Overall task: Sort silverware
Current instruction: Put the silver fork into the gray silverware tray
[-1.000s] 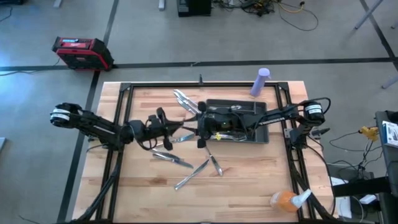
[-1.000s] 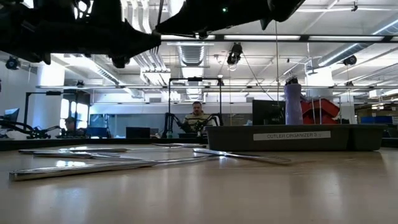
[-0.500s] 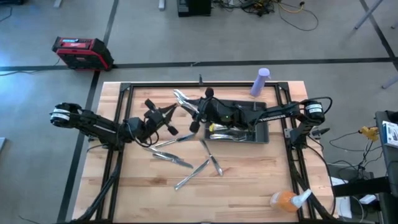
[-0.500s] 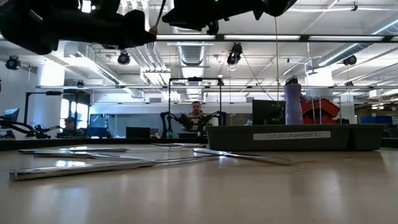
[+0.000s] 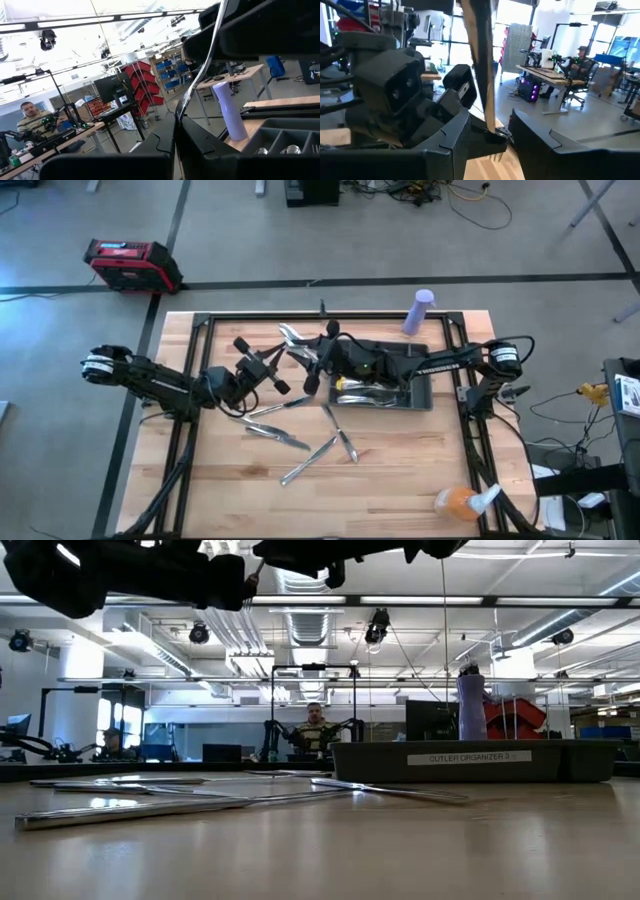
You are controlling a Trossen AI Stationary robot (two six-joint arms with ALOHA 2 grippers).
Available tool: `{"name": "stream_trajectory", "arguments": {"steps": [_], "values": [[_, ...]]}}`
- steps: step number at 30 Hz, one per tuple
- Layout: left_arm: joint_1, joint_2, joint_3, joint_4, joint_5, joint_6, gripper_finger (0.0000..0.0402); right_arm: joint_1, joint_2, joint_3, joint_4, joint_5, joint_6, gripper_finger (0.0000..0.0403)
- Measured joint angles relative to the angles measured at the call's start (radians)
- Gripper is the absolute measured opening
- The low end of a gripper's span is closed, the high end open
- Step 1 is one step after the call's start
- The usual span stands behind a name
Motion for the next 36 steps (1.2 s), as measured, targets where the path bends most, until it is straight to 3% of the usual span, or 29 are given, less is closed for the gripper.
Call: {"name": "stream_trajectory", "arguments": {"steps": [6, 13, 23, 30, 36], "values": [[0.0, 0.0, 0.0, 0.003, 0.0, 0.0, 0.0, -0.008, 0.047, 0.023, 0.017, 0.0, -0.009, 0.0095], [0.0, -0.001, -0.003, -0.005, -0.017, -0.003, 0.0, -0.008, 0.083, 0.058, 0.023, 0.007, -0.077, 0.0011], [0.0, -0.001, -0.007, -0.011, -0.026, -0.004, 0.001, -0.008, 0.082, 0.067, -0.011, 0.006, -0.051, 0.0002], [0.0, -0.005, -0.007, -0.02, -0.029, -0.004, 0.0074, -0.006, 0.073, 0.077, -0.063, -0.011, -0.041, 0.0001], [-0.008, -0.014, -0.013, -0.106, -0.039, -0.022, 0.0148, -0.007, 0.011, 0.077, -0.231, -0.008, -0.048, 0.0]]}}
